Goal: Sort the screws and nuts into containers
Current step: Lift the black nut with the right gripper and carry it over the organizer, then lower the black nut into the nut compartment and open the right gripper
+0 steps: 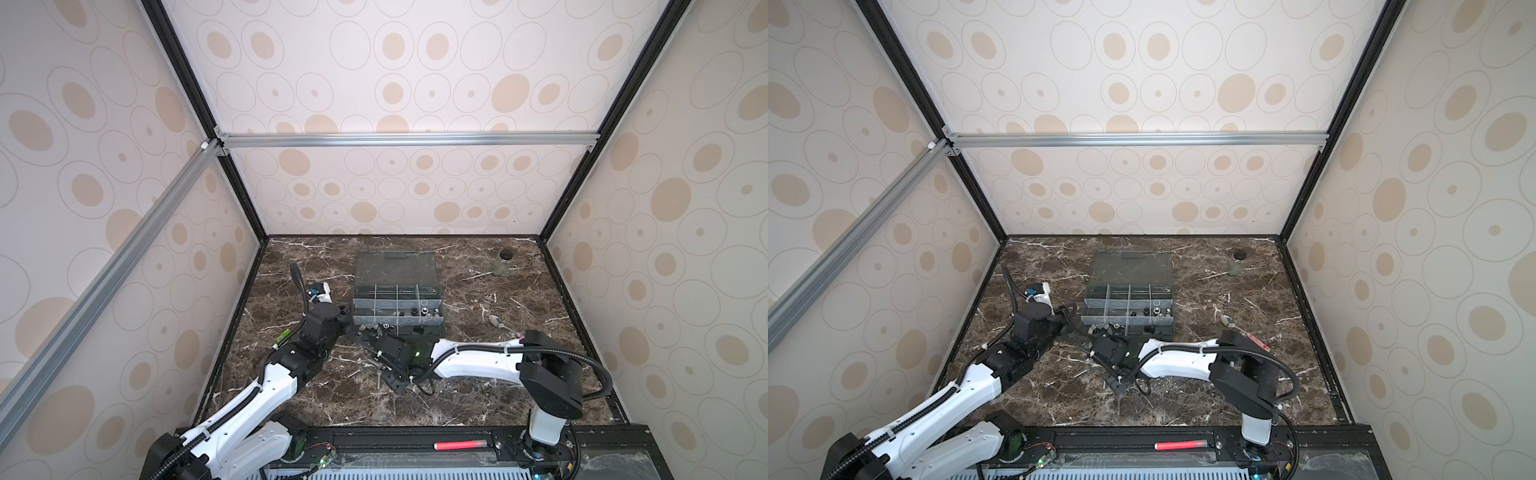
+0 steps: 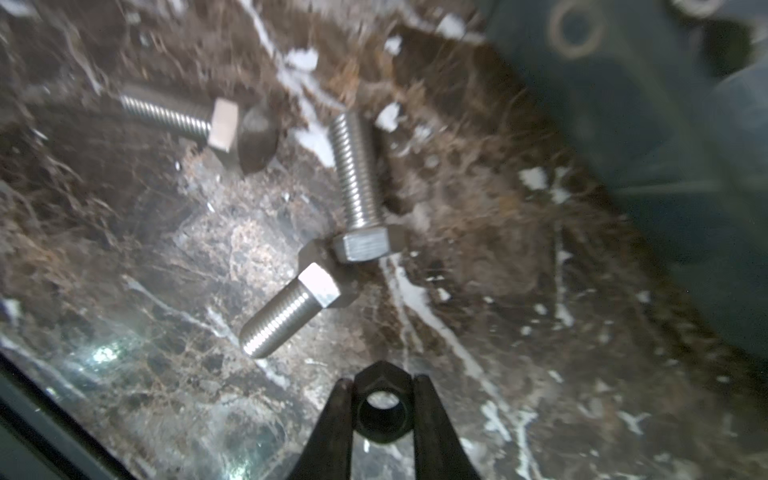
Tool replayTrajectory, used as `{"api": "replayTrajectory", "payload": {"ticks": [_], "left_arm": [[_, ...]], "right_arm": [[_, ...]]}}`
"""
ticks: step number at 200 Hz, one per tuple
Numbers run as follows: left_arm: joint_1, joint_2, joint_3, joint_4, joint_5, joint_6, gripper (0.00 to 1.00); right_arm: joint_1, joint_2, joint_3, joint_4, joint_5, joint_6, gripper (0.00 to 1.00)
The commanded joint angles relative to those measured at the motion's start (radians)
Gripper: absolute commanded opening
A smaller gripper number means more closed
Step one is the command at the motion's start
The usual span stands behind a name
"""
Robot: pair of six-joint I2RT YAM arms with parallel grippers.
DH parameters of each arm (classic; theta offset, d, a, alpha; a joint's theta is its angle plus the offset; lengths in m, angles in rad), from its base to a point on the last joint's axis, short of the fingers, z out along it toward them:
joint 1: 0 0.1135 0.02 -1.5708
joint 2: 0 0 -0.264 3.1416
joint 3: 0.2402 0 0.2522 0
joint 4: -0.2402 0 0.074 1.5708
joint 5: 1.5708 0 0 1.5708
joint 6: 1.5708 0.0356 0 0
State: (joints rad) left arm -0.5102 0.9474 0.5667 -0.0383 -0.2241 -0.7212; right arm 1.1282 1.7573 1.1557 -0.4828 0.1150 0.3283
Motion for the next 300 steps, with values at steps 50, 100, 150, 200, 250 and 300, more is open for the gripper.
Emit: {"api": "replayTrajectory", "payload": {"ticks": [50, 100, 150, 200, 250, 300], "left_arm": [[0.013, 0.022, -0.012, 0.015, 0.055, -0.029, 0.42], [0.013, 0.015, -0.024, 0.028, 0.081, -0.037, 0.43], [0.013, 0.056, -0.012, 0.026, 0.104, -0.002, 0.43], [0.013, 0.055, -0.017, 0.014, 0.113, 0.02, 0.44], [0.012, 0.026, -0.032, 0.012, 0.101, 0.014, 0.44], [0.013, 0.027, -0.05, 0.028, 0.12, 0.004, 0.44]], "right_arm": [[-0.296, -0.051, 0.177, -0.033, 0.117, -0.106, 0.25], [-0.38, 0.088, 0.297, -0.023, 0.096, -0.08, 0.25], [-0.391, 0.149, 0.305, -0.015, 0.072, -0.039, 0.26], [-0.394, 0.151, 0.293, -0.016, 0.072, -0.027, 0.35], [-0.394, 0.138, 0.289, -0.014, 0.069, -0.025, 0.37], [-0.394, 0.11, 0.262, -0.005, 0.067, -0.012, 0.37]]}}
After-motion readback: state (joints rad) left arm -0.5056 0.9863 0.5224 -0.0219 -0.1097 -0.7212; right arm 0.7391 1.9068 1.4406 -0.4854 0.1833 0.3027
